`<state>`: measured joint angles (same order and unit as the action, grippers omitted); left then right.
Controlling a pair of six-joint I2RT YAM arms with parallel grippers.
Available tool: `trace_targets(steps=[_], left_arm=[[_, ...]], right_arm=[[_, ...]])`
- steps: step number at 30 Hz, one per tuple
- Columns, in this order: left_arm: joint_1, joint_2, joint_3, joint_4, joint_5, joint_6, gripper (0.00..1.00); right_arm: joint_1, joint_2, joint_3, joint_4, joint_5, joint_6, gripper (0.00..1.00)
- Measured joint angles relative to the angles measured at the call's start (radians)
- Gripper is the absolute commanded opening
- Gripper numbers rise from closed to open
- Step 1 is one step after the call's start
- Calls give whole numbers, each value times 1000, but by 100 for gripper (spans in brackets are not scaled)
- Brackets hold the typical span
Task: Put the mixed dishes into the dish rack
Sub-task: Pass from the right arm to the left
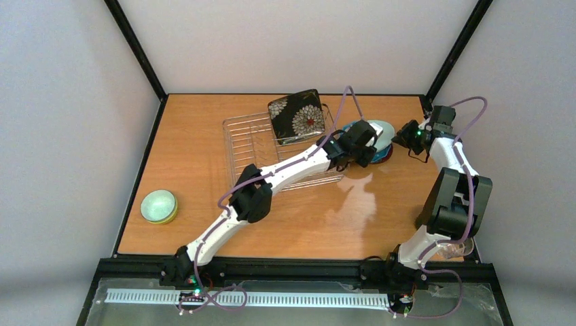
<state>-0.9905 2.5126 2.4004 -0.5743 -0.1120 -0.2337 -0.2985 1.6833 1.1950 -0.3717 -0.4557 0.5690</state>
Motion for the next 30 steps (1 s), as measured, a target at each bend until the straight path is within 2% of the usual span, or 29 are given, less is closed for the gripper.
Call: trace_targets(steps=[18, 30], left_arm=[[-22, 33, -16, 119, -219, 116, 100], [-35, 50, -34, 187, -262, 164, 100]], right_arm=[[44, -3, 46, -27, 5, -13, 2], [63, -3, 46, -29, 2, -22, 2]])
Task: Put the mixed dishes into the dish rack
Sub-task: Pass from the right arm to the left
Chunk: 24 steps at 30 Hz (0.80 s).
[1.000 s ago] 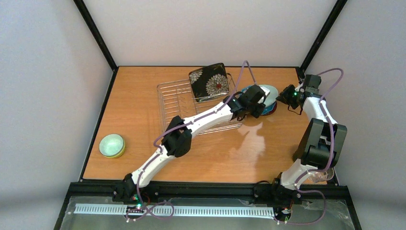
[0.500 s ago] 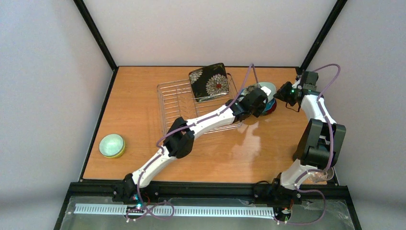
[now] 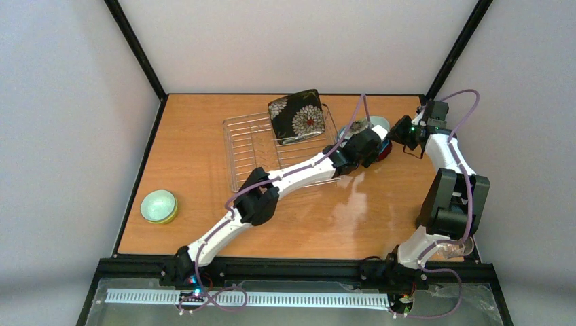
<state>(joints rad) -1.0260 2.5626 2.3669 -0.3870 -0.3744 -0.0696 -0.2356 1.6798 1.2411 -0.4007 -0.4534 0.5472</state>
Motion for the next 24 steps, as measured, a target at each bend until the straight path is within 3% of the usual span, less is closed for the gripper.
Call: trace_targets(steps=[24], left_arm=[[-22, 76, 19, 82, -83, 42, 100]], right_arm=[[16, -13, 0, -4, -3, -10, 2]])
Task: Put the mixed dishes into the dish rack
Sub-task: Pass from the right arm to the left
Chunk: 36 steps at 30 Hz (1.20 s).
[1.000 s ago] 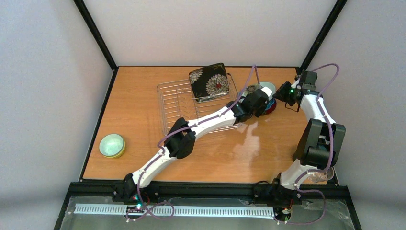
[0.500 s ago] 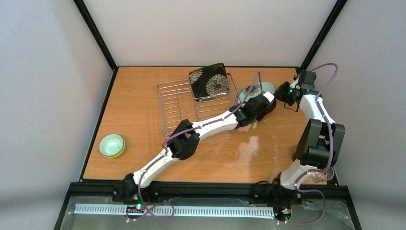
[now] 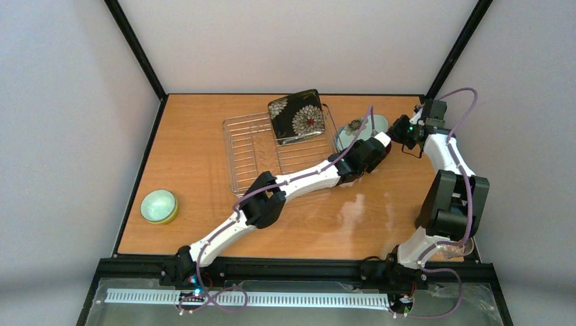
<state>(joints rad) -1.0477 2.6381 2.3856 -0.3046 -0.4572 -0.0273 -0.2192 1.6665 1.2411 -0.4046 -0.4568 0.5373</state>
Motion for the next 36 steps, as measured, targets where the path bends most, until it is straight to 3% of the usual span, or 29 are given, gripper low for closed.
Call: trace_targets(steps=[19, 32, 36], left_arm=[[-3, 6, -1, 30, -142, 5, 100], [-2, 7, -10, 74, -157, 20, 100], [-1, 22, -10, 98, -165, 31, 90]], right_arm=[[19, 0, 0, -3, -12, -6, 2], [19, 0, 3, -4, -19, -7, 2], [19, 0, 3, -4, -19, -12, 2]])
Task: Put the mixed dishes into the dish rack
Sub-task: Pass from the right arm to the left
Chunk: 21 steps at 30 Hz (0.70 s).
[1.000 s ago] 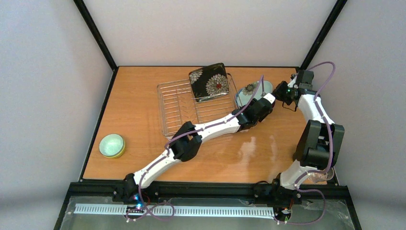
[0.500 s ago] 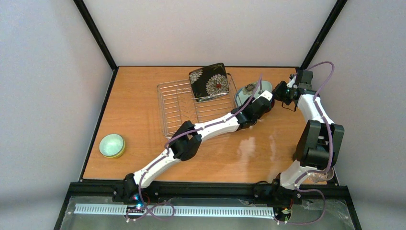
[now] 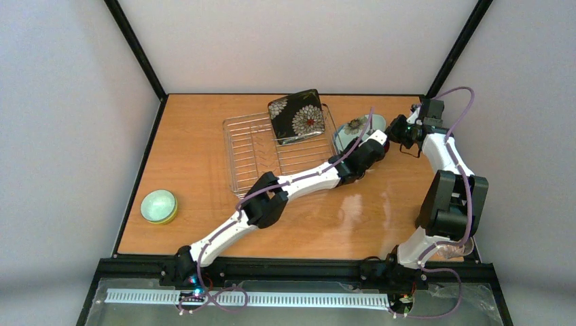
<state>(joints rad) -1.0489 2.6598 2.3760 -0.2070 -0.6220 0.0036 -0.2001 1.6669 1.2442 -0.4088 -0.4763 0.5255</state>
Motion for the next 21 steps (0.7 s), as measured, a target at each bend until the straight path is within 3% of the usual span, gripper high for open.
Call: trace_targets(steps=[7, 10, 13, 21], left_arm=[[5, 25, 4, 19, -2, 19, 38], [3, 25, 4, 22, -6, 50, 28], [3, 25, 7, 27, -21, 60, 4], [-1, 24, 16, 35, -59, 89, 0]], right_arm=[[4, 0, 0, -2, -3, -7, 2], [11, -8, 0, 12, -20, -7, 2], [25, -23, 0, 26, -27, -9, 2], [37, -45, -2, 39, -49, -8, 2]])
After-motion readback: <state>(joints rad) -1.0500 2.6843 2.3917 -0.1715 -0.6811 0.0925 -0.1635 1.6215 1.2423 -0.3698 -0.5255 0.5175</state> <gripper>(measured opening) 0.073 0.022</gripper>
